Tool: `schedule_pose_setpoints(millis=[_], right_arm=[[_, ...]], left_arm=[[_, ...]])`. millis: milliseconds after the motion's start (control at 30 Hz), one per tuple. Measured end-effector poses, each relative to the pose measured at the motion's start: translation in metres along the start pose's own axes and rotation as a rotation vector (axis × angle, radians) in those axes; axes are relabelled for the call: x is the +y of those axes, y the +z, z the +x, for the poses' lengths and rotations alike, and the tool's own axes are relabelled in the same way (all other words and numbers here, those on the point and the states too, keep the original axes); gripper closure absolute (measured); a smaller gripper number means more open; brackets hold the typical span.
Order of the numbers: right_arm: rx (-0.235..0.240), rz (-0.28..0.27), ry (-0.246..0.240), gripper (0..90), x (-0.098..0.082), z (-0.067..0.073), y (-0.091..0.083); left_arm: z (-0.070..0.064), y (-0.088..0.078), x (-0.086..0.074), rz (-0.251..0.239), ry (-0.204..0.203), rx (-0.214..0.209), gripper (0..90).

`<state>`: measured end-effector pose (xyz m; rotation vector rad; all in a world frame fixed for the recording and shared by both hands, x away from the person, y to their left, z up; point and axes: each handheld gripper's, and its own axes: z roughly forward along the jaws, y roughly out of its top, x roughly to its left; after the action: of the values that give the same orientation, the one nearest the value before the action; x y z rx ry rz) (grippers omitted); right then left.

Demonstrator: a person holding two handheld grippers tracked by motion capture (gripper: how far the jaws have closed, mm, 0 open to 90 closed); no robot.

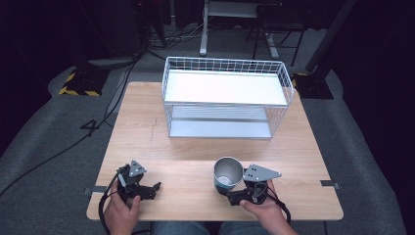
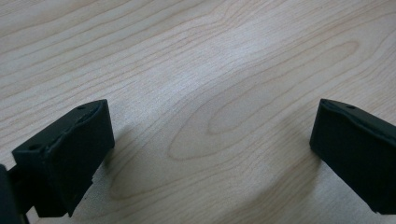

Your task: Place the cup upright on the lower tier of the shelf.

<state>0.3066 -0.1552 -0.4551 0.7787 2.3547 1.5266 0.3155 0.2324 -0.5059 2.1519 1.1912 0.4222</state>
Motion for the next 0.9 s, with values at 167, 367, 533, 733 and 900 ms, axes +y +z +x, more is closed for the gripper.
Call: schedule_pose_setpoints(millis=[167,367,533,733,900], right_arm=[[-0.026,-0.009,0.018,19.2,0.012,-0.011,0.004],[-0.062,-0.008,0.020,19.2,0.022,-0.024,0.008],[-0.093,-0.009,0.021,19.2,0.027,-0.033,0.011],[-0.124,-0.019,0.036,19.2,0.033,-0.047,0.015],[-0.147,-0.014,0.041,19.2,0.038,-0.057,0.022]], left_arm=[[0.000,0.000,0.000,0.006,0.000,-0.002,0.2],[0.000,0.000,0.000,0.007,0.000,-0.002,0.2],[0.000,0.000,0.000,0.006,0.000,-0.001,0.2],[0.000,0.000,0.000,0.004,0.000,0.000,0.2],[0.000,0.000,0.000,0.004,0.000,0.000,0.2]])
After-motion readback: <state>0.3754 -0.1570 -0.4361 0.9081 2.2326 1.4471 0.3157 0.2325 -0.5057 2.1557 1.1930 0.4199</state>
